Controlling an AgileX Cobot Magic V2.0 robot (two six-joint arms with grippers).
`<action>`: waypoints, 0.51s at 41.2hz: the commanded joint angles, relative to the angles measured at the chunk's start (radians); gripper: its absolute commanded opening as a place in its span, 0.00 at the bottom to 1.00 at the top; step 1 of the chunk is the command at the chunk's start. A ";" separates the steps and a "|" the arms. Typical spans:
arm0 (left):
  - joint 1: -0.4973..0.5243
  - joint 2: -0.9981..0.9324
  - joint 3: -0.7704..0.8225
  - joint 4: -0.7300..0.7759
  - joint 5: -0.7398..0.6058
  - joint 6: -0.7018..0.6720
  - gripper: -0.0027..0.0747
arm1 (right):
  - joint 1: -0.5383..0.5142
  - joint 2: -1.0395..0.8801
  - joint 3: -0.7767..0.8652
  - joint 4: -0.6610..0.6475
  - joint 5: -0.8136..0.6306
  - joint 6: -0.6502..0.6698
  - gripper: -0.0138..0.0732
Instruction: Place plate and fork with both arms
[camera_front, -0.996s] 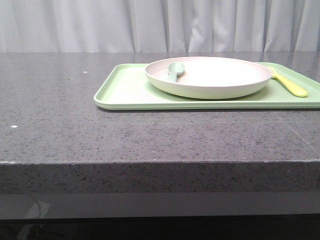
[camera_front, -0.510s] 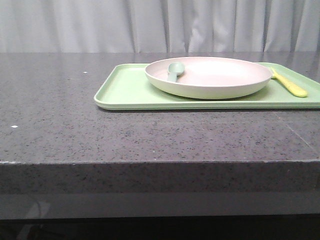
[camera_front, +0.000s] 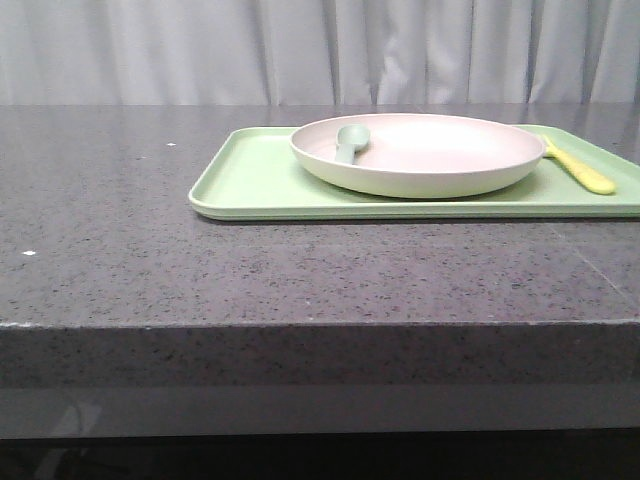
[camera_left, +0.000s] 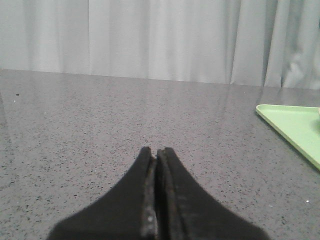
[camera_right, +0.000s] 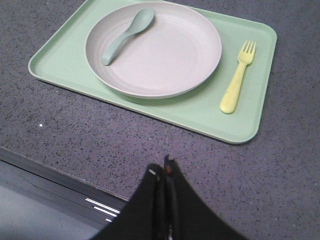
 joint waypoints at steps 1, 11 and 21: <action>-0.006 -0.025 0.008 0.002 -0.086 -0.013 0.01 | -0.002 0.000 -0.020 -0.013 -0.067 -0.006 0.02; -0.006 -0.025 0.008 0.002 -0.086 -0.013 0.01 | -0.002 0.000 -0.020 -0.013 -0.067 -0.006 0.02; -0.006 -0.025 0.008 0.002 -0.086 -0.013 0.01 | -0.001 -0.005 -0.016 -0.013 -0.069 -0.006 0.02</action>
